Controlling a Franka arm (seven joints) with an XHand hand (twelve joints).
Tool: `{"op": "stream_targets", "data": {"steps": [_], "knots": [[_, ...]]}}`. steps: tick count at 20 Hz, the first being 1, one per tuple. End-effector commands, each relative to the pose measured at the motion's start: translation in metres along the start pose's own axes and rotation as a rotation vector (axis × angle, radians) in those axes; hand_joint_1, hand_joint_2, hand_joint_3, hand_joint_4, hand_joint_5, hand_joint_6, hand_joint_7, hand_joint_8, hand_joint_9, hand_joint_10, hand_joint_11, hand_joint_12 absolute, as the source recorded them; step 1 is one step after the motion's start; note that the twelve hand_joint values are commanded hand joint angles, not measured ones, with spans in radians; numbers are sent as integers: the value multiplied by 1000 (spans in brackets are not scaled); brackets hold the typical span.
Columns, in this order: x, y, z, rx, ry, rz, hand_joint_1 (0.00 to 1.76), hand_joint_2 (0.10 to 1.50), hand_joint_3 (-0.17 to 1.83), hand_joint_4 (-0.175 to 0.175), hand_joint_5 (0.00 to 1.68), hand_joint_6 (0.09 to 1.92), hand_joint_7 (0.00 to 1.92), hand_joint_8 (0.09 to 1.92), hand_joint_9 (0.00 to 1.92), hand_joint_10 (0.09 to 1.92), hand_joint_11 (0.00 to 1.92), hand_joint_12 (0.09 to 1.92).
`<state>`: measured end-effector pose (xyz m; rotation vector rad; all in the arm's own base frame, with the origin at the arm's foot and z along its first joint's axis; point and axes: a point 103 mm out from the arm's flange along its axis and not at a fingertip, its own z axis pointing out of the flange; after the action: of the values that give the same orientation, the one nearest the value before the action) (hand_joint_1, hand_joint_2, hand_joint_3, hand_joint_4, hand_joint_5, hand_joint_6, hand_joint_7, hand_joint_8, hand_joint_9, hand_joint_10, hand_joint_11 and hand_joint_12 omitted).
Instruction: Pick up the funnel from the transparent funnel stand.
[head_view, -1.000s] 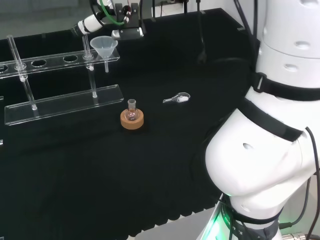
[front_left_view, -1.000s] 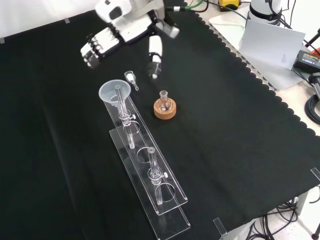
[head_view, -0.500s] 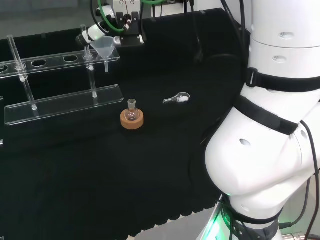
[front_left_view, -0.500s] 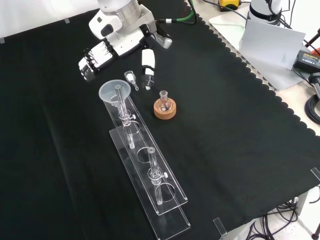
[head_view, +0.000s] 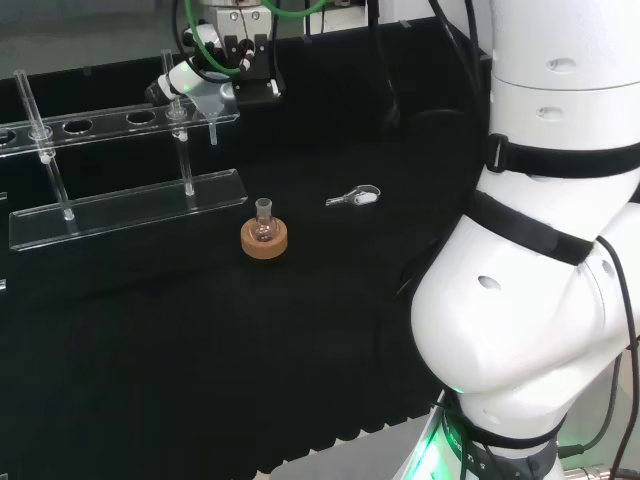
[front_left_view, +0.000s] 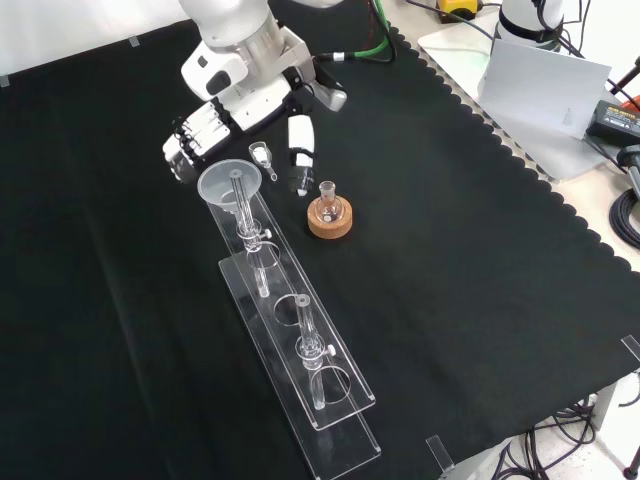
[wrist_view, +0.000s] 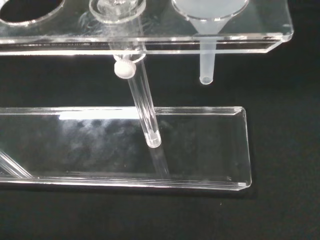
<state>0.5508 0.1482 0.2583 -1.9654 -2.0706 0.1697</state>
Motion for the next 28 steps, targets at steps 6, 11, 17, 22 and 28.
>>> {"op": "stream_targets", "data": {"steps": [6, 11, 17, 22, 28], "knots": [[-3, 15, 16, 46, -45, 15, 492, 642, 14, -47, 0, 87, 152, 87, 19, 87, 19, 87], [-7, 15, 22, 36, -65, 27, 647, 671, 22, -47, 0, 87, 178, 330, 47, 408, 0, 584], [-13, 15, 24, -8, -24, 27, 713, 673, 43, -19, 148, 87, 346, 529, 192, 776, 0, 1316], [-13, 18, 23, -11, -11, 23, 713, 671, 84, -8, 324, 87, 451, 541, 375, 700, 0, 1457], [-18, 22, 22, 5, 11, 35, 698, 654, 136, -1, 302, 87, 369, 516, 369, 667, 0, 1498]]}}
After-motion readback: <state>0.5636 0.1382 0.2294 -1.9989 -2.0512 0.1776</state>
